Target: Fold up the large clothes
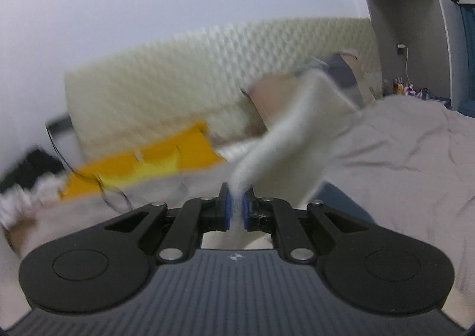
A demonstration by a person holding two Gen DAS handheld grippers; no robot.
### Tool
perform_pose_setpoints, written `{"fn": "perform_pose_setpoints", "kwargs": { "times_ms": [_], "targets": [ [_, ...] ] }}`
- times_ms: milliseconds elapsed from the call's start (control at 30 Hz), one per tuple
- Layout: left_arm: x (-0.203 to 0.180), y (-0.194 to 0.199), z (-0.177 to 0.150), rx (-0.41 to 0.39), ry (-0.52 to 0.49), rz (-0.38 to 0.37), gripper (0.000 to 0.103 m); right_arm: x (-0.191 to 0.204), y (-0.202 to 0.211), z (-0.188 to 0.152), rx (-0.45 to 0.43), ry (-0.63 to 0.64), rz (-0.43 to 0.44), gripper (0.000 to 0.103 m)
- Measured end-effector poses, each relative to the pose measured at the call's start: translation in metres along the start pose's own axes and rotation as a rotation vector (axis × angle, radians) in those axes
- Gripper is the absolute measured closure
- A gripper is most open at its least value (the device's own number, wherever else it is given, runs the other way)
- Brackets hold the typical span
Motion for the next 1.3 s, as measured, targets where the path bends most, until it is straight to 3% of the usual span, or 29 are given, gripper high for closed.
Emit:
{"fn": "perform_pose_setpoints", "kwargs": {
  "times_ms": [167,233,367,533,633,667,700,900,1167,1233,1300],
  "targets": [
    [-0.060,-0.042,-0.079,0.141,0.033,-0.059,0.094,-0.036,0.006,0.011,-0.043,-0.077,-0.042,0.008],
    [-0.074,-0.042,-0.108,0.183,0.036,-0.071,0.094,-0.045,0.002,0.009,-0.030,-0.115,-0.053,0.008],
    [-0.067,-0.049,-0.145,0.222,0.034,-0.081,0.093,-0.051,-0.008,0.004,-0.005,-0.141,-0.042,0.009],
    [-0.060,-0.028,-0.142,0.233,0.020,-0.072,0.090,-0.044,-0.020,-0.004,0.032,-0.108,-0.030,0.009],
    [-0.052,-0.014,-0.128,0.270,0.060,-0.107,0.065,-0.035,-0.021,-0.007,0.039,-0.076,-0.018,0.009],
    [-0.050,-0.007,-0.126,0.277,0.071,-0.120,0.052,-0.033,-0.020,-0.009,0.043,-0.069,-0.015,0.008],
    [-0.049,0.001,-0.124,0.281,0.072,-0.130,0.046,-0.032,-0.020,-0.010,0.046,-0.063,-0.011,0.008],
    [-0.025,0.041,-0.122,0.297,0.066,-0.142,0.044,-0.024,-0.021,-0.017,0.065,-0.030,-0.005,0.008],
    [0.040,0.059,-0.133,0.291,0.154,-0.050,0.043,-0.004,-0.044,-0.035,0.111,0.053,-0.008,0.009],
    [0.054,0.058,-0.139,0.303,0.192,-0.042,0.043,0.003,-0.051,-0.040,0.116,0.071,0.007,0.019],
    [0.064,0.053,-0.144,0.319,0.203,-0.028,0.043,0.010,-0.060,-0.047,0.134,0.110,0.015,0.036]
  ]
}}
Point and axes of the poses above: each gripper's, at about its wrist camera, not at the fingertips, and y roughly against the way its jaws point, x to its left, z to its top, the point moved 6 cm from there along -y, roughly the way its jaws point, and after that the axes turned 7 degrees about y, right-handed, at the moved point
